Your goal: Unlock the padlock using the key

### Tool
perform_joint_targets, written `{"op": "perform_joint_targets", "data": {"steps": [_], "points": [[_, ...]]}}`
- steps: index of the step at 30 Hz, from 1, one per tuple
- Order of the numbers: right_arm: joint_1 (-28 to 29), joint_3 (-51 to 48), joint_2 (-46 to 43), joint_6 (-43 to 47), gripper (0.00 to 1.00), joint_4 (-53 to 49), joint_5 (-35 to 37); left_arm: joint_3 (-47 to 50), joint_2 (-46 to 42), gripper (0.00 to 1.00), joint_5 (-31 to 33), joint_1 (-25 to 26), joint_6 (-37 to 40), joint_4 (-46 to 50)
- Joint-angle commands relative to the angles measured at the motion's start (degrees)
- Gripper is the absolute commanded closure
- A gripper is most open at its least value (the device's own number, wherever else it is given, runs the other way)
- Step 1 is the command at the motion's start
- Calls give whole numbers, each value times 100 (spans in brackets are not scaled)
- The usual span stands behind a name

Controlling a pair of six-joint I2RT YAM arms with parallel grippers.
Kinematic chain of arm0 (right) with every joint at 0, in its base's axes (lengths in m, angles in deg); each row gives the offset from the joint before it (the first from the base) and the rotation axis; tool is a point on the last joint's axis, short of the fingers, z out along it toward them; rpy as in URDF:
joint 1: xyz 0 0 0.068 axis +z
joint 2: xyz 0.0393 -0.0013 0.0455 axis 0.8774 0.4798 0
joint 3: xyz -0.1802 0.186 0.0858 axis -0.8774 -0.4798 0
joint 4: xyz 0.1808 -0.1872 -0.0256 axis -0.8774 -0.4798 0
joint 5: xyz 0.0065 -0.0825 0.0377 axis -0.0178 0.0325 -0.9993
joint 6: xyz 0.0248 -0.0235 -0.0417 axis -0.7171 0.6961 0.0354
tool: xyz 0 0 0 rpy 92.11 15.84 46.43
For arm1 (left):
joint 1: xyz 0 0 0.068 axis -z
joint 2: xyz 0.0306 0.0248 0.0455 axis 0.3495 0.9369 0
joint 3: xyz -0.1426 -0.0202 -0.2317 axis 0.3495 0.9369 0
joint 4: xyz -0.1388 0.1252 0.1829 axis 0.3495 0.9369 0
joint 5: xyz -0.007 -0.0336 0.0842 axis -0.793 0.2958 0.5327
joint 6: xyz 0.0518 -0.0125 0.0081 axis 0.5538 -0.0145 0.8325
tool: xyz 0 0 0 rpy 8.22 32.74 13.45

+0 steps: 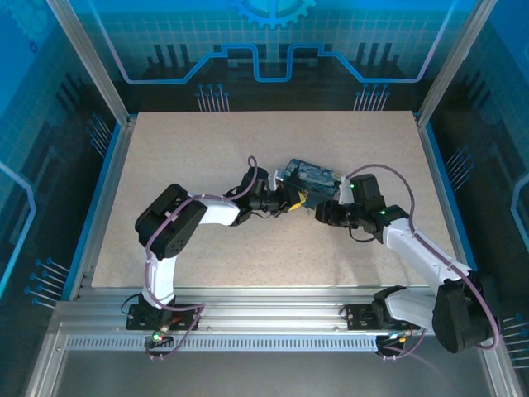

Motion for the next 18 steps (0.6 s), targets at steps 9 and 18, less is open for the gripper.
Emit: {"op": "perform_joint_targets", "data": {"steps": [9, 18], "points": [[923, 814, 767, 1033, 61, -385, 1638, -216, -89, 100, -258, 18, 17, 67], [1089, 1172, 1366, 1247, 57, -284, 1902, -241, -123, 100, -287, 13, 9, 74]]}}
